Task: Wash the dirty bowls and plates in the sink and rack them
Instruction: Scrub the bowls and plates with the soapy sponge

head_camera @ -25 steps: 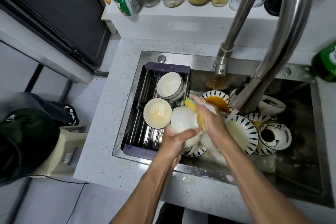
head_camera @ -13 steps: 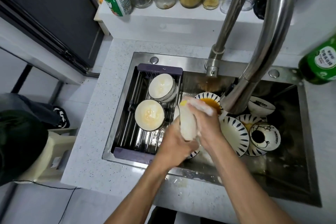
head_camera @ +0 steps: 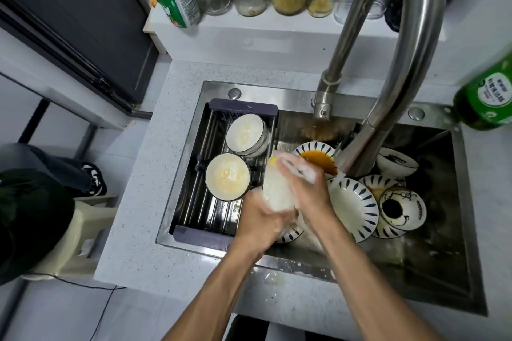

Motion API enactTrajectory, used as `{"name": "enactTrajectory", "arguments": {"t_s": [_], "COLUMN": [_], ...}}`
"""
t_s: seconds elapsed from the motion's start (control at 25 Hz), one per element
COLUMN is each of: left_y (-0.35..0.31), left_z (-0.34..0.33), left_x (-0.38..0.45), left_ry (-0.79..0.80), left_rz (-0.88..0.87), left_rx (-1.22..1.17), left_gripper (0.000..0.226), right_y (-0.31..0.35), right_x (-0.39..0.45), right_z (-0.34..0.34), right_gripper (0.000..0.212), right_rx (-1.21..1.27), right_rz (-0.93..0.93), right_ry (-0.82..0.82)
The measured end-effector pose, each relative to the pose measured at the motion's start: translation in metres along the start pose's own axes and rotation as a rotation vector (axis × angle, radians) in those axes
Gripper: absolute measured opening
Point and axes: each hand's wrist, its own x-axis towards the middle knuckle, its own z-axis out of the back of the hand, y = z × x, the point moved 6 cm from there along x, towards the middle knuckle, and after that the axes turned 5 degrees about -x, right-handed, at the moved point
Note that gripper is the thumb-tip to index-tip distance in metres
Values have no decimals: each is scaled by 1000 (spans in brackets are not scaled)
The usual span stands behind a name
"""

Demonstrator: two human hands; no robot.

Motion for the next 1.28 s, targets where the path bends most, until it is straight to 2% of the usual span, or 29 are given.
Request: {"name": "enactTrajectory", "arguments": {"t_s": [0.04,0.08,0.12,0.16,0.2,0.24,0.28,0.32,0.36,0.4,0.44,0.48,0.52,0.6,0.64,0.72,0.76,0.8,0.84,0.92,0.96,1.0,1.08,1.2,1.28], "left_y": [-2,-3,1,10,15,18,20,22,20,18,21,29,33,29,31,36,45,50,48,40,39,38,45,49,46], "left_z": [1,-1,-8,-12,-10,-4,0,2,0,-5,-7,0,11,22,22,23,29,38,51,65,73,80,79,87,101], "left_x": [-1,-3,-11,-16,-14,-9,-1,5,8,7,3,3,5,-2,-10,-19,-18,-14,-5,12,12,6,-13,-4,13], "left_ry": [-14,11,96,190,209,169,130,135,191,308,416,460,412,125,-35,-329,-449,-486,-423,-209,-239,-359,-566,-643,-700], "left_rz": [-112,-263,-369,-408,-338,-286,-215,-199,-270,-395,-503,-582,-609,-612,-523,-136,61,201,267,285,279,282,334,391,389], "left_rx": [177,415,636,737,709,664,619,613,743,915,1067,1155,1163,1000,849,347,125,36,95,347,409,337,93,-251,-331], "left_gripper": [19,25,35,37,29,18,19,23,19,9,14,26,36,44,49,56,57,56,56,48,39,31,31,52,53], "right_y": [-18,-38,-51,-60,-62,-60,-49,-39,-33,-36,-45,-52,-57,-60,-64,-78,-83,-83,-78,-65,-63,-57,-57,-73,-92], "right_x": [4,9,3,-5,-13,-17,-18,-20,-22,-20,-17,-15,-15,-28,-40,-58,-59,-52,-39,-16,-13,-17,-29,-31,-38], "right_z": [3,9,9,7,8,9,10,9,6,7,13,19,23,9,-5,-32,-34,-29,-23,-14,-16,-21,-37,-45,-36], "right_gripper": [21,28,42,51,48,35,25,23,27,32,36,41,49,61,60,43,33,29,30,44,48,52,51,47,48], "right_rx": [198,356,433,444,401,318,228,141,78,20,2,39,126,388,537,697,675,559,366,115,102,188,432,633,662], "right_rz": [-208,-387,-568,-696,-724,-629,-466,-319,-259,-293,-388,-481,-523,-557,-601,-772,-855,-888,-853,-648,-565,-537,-623,-674,-745], "right_ry": [2,-9,-38,-85,-149,-229,-276,-258,-206,-173,-200,-285,-392,-575,-623,-646,-600,-511,-388,-261,-254,-257,-218,-141,-157]}}
